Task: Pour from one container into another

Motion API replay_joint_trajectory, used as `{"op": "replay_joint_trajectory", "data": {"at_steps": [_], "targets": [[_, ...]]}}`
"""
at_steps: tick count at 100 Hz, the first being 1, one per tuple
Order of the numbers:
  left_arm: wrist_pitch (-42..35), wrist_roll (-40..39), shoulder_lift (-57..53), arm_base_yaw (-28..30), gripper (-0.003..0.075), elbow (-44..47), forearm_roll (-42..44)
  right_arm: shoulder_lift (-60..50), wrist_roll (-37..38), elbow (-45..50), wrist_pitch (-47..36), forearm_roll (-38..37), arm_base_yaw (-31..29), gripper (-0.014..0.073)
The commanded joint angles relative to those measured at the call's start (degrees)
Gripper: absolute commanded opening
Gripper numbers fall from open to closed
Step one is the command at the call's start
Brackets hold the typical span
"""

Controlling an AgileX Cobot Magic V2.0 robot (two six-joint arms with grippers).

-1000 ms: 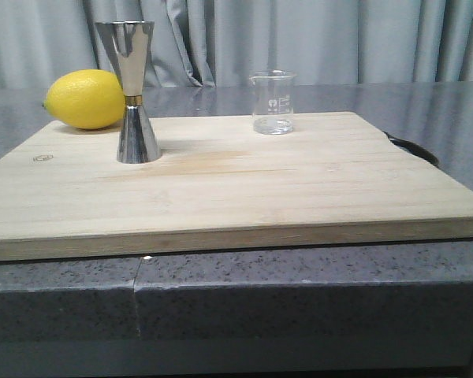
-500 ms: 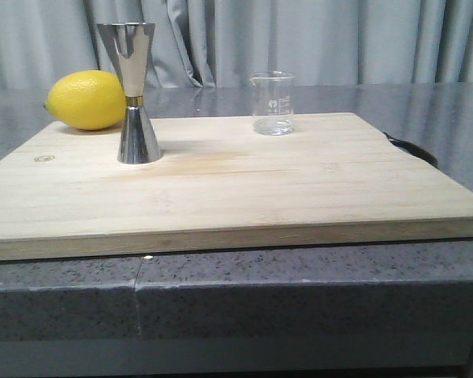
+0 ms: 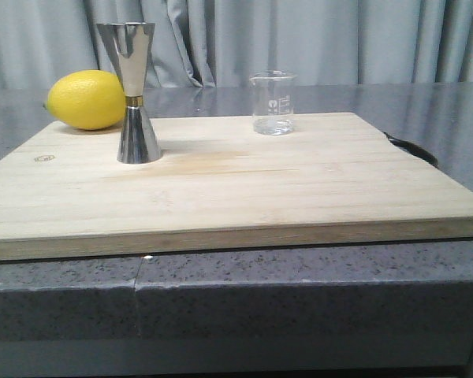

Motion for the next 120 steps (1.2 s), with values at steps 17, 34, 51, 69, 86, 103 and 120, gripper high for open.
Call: {"op": "replay_joint_trajectory", "data": {"at_steps": [17,34,51,69,86,103,120], "targets": [[0.0,-0.3,0.4,-0.6,0.0266,1.0,-1.3,0.5,-0.4,-0.5,-5.6,0.4,0.0,0.0133],[-0.2,-0.3,0.4,-0.6,-0.0008,1.0,-1.3,0.5,-0.4,-0.5,-8.0,0.4,0.0,-0.0036],[-0.4,-0.3,0.4,-0.6,-0.0019,1.0,-1.3,0.5,-0.4,-0.5,-8.8,0.4,0.0,-0.0070],[-0.3,-0.3,0.4,-0.6,-0.0019,1.0,-1.3,0.5,-0.4,-0.5,-8.6,0.4,0.0,-0.0070],[-0.2,-0.3,0.4,-0.6,-0.0019,1.0,-1.3,0.5,-0.4,-0.5,-8.5,0.4,0.0,-0.0070],[-0.2,-0.3,0.4,-0.6,-0.0019,1.0,-1.3,0.5,-0.4,-0.5,-8.5,0.4,0.0,-0.0070],[-0.2,-0.3,0.4,-0.6,-0.0019,1.0,-1.3,0.5,-0.4,-0.5,-8.5,0.4,0.0,-0.0070]]}}
